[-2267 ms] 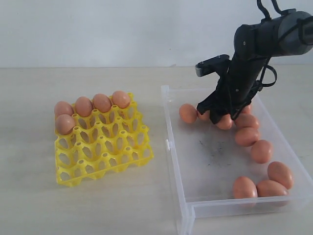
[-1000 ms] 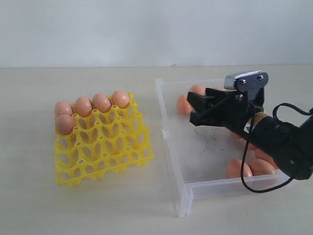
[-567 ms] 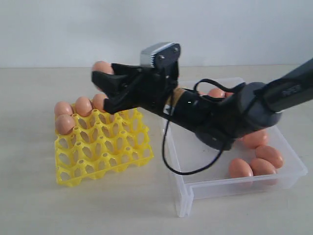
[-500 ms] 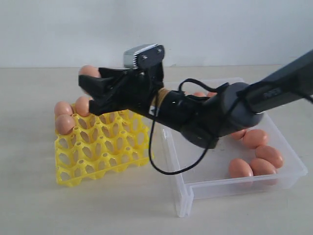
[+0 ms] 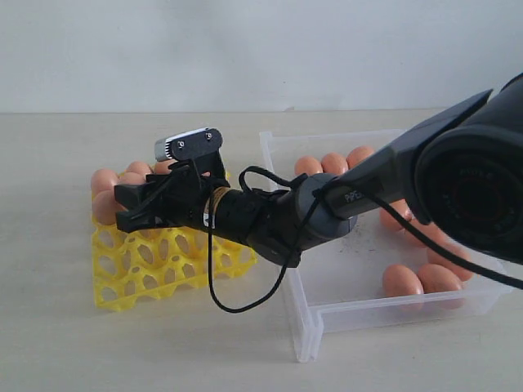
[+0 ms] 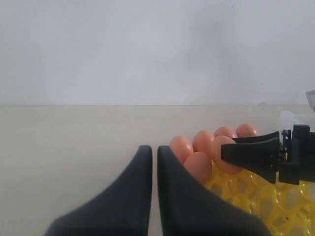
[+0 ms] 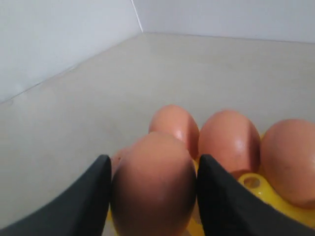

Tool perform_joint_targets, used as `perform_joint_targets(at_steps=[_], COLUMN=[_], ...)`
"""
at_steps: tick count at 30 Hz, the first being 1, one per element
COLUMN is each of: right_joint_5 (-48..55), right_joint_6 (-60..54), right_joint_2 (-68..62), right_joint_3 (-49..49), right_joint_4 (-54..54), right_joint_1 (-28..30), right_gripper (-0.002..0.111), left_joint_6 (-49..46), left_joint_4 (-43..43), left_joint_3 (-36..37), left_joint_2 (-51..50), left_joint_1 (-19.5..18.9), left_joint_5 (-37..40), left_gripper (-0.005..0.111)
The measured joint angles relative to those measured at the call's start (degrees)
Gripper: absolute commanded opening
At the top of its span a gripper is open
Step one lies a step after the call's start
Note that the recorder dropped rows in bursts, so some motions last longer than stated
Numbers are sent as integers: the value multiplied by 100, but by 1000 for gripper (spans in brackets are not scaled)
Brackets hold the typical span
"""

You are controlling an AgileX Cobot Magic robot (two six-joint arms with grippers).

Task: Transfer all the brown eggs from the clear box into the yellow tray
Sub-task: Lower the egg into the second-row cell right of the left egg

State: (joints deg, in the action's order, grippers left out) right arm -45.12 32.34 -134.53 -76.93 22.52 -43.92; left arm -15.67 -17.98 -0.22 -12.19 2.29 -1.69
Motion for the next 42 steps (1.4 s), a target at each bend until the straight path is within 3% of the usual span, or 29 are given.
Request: perform_joint_targets(at_steps=[12, 26, 28, 34, 42], right_joint_5=[209, 793, 793, 761, 761], right_joint_6=[-582, -477, -477, -464, -464], right_joint_2=[-30, -30, -30, -30, -30], right_joint_3=[-64, -289, -289, -289, -289], right_joint_4=[-286, -160, -142, -133, -119], right_joint_1=[0, 0, 0, 0, 0], right_gripper=[0, 1, 7, 40, 45], left_joint_6=[0, 0, 0, 0, 0], left_joint_4=[0, 0, 0, 0, 0], left_joint_3=[0, 0, 0, 0, 0], left_joint_2=[0, 0, 0, 0, 0], left_joint_1=[0, 0, 0, 0, 0], left_joint_5=[0, 0, 0, 0, 0], left_gripper=[4, 4, 4, 4, 4])
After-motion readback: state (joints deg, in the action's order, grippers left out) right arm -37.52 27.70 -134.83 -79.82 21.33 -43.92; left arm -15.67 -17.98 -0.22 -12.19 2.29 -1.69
